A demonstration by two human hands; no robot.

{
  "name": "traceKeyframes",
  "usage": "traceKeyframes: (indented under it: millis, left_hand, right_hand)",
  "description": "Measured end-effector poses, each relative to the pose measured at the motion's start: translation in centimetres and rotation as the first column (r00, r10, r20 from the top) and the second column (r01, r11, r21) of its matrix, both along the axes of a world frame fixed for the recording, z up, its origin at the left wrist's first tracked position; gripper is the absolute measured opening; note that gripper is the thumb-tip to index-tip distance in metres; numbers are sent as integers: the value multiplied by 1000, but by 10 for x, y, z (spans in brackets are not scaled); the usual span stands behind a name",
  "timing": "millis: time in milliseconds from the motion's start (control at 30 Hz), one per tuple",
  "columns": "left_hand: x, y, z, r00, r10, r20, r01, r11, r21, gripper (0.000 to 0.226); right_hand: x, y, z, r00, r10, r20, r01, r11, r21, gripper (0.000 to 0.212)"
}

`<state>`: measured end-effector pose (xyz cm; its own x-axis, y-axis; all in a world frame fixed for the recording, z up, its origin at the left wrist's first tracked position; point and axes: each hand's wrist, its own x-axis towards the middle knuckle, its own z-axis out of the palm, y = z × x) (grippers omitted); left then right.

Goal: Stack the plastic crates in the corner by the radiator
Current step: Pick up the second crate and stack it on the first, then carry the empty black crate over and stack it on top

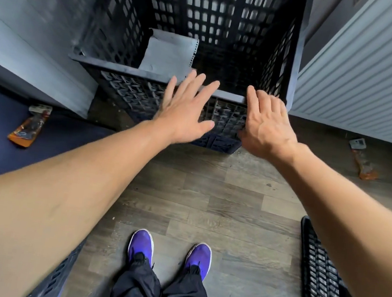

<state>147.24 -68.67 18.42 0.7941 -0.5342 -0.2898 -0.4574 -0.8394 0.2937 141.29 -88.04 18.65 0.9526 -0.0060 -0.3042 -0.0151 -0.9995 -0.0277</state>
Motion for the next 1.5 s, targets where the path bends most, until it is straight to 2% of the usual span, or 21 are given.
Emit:
traceKeyframes:
  millis: [200,333,500,667,867,1000,1100,1167,1333,1500]
  left_hand:
    - [-42,13,17,986,156,-54,-161,981,-112,73]
    - [-71,36,21,944,296,-143,-313,942,-117,66]
    - [-125,89,15,868,448,-215,-476,873,-103,61]
    - [-188,160,11,770,579,-269,-600,800,6,58]
    - [-246,215,7,676,633,-377,-667,743,53,58]
    - [-268,229,4,677,607,-417,-645,761,62,59]
    - [-275,226,4,708,546,-449,-591,805,48,58]
    - [-276,217,8,760,472,-447,-515,857,29,59]
    - [-269,177,21,869,264,-418,-296,955,-12,58]
    - [-270,107,27,912,45,-409,-58,998,-21,59]
  right_hand:
    - [-28,34,17,997,-83,6,82,991,104,84]
    - [-40,62,17,1000,4,26,-9,984,180,72]
    - [-65,114,9,988,106,-112,-72,958,277,67]
    - [-98,165,1,951,217,-218,-119,914,387,62]
    - [-138,203,-3,908,244,-340,-91,908,409,61]
    - [-164,209,1,900,178,-397,-14,924,382,60]
    - [-186,200,9,901,72,-427,95,929,358,59]
    - [-205,189,16,902,-15,-431,179,923,341,59]
    - [-255,156,29,864,-244,-440,408,851,330,59]
    - [-310,111,35,780,-441,-444,599,733,323,59]
